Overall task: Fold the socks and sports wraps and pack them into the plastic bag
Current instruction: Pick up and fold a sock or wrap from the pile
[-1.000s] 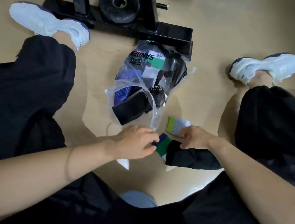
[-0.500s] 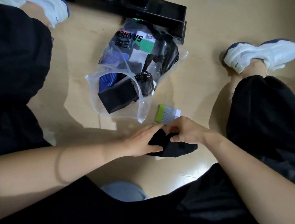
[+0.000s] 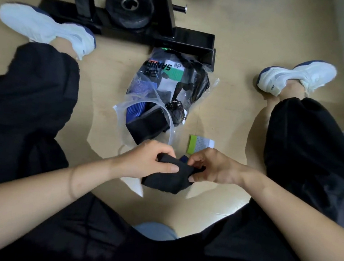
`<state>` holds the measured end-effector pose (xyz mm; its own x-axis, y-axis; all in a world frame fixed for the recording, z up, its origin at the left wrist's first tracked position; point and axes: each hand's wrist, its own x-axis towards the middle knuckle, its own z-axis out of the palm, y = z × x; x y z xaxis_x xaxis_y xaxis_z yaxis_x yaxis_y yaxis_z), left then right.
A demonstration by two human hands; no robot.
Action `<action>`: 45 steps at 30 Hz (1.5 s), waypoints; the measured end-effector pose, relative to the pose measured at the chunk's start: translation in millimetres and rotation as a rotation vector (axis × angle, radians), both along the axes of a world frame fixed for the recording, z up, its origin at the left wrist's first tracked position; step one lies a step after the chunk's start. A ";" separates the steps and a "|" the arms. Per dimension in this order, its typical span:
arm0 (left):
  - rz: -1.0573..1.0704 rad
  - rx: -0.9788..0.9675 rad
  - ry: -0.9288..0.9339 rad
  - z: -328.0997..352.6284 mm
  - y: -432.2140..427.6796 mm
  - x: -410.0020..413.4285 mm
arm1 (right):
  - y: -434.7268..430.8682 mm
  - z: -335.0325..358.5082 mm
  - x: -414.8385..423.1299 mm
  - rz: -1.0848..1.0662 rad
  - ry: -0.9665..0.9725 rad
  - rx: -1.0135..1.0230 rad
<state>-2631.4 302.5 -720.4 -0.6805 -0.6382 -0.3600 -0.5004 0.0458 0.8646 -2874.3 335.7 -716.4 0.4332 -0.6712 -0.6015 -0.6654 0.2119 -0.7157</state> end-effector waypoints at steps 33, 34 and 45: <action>0.550 -0.030 0.128 50.7 -11.0 22.8 | 27.3 70.4 31.0 -1.043 -0.234 -0.343; 0.512 -0.060 0.127 51.8 -8.3 19.3 | 28.3 70.0 35.3 -1.032 -0.233 -0.349; 0.267 -0.246 -0.059 47.7 -4.9 23.7 | 29.2 79.8 14.0 -0.707 -0.493 -0.188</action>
